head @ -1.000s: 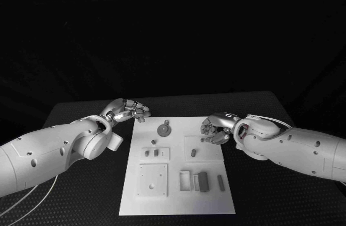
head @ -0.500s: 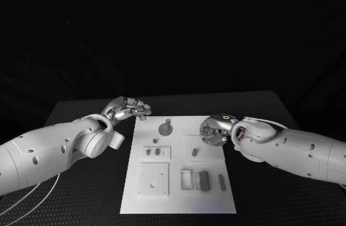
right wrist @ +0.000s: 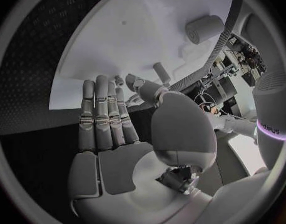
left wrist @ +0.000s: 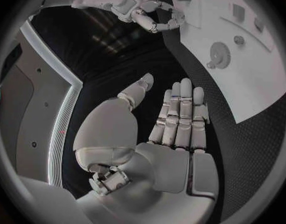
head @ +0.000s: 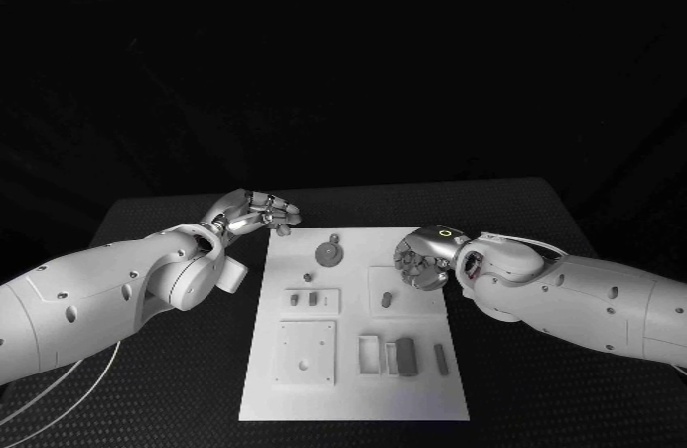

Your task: Assemble the parts on the task board

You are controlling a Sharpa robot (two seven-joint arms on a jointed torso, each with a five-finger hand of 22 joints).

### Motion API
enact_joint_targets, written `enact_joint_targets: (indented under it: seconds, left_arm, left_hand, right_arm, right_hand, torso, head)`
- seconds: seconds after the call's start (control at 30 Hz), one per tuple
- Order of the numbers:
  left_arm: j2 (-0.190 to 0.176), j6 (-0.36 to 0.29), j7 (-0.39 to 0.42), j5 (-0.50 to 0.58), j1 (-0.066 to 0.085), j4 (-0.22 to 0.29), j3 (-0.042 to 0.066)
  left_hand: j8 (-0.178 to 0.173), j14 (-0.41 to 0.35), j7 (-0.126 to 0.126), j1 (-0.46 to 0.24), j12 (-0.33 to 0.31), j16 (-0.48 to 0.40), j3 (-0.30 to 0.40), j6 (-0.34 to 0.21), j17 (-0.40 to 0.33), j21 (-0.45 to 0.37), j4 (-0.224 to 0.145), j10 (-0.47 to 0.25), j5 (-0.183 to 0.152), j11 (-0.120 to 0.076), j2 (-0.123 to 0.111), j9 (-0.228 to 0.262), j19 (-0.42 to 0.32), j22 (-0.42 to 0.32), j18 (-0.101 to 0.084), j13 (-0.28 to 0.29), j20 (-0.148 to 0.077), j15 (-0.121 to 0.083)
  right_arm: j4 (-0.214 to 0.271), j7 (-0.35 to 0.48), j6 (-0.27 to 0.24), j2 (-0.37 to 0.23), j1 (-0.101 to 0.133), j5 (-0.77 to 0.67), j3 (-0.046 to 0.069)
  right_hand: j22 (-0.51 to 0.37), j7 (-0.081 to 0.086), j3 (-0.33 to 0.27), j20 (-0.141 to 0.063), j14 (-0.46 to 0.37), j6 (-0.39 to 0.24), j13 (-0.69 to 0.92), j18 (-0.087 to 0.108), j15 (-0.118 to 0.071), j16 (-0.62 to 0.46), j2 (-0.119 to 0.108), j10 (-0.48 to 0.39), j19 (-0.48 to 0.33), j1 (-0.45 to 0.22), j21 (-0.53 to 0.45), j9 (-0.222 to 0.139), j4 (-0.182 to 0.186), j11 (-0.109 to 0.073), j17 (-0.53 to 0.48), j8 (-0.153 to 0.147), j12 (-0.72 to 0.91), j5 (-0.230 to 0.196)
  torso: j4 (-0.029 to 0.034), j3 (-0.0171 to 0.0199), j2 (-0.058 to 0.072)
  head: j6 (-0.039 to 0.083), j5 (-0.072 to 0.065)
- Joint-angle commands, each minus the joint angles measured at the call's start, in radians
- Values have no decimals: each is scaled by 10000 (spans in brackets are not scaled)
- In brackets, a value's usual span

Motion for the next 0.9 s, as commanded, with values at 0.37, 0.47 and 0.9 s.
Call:
enact_joint_targets:
  seconds: [0.37,0.47,0.9]
  left_arm:
    - [-35,154,56,125,9,38,7]
    - [-32,151,56,125,9,35,7]
    - [-37,165,44,125,9,35,7]
  left_hand:
    - [70,40,50,-22,27,-93,-30,-66,71,-98,28,-2,137,20,53,-1,2,31,205,-47,77,77]
    - [69,43,52,-25,23,-104,-38,-71,80,-104,26,-9,125,23,40,-3,3,34,205,-53,79,79]
    - [66,45,58,-23,11,-138,-47,-88,106,-119,26,-37,100,36,35,-10,8,43,209,-71,81,82]
  right_arm:
    - [-56,-588,316,109,-119,-1476,-402]
    - [-52,-636,302,148,-119,-1558,-505]
    - [5,-823,207,207,-122,-2126,-660]
  right_hand:
    - [168,-91,88,-78,246,369,362,87,-108,27,137,297,231,107,149,-27,-290,-93,189,143,33,-45]
    - [196,-113,91,-93,286,420,415,87,-126,48,110,334,264,105,174,-32,-309,-110,228,160,32,-52]
    - [252,-152,172,-128,354,525,536,87,-160,75,143,413,329,138,215,-48,-334,-146,315,191,18,-57]
  torso:
    - [-7,10,7]
    - [-13,3,-4]
    - [-8,-2,-5]
  head:
    - [-79,-4]
    - [-85,-33]
    - [-124,-56]
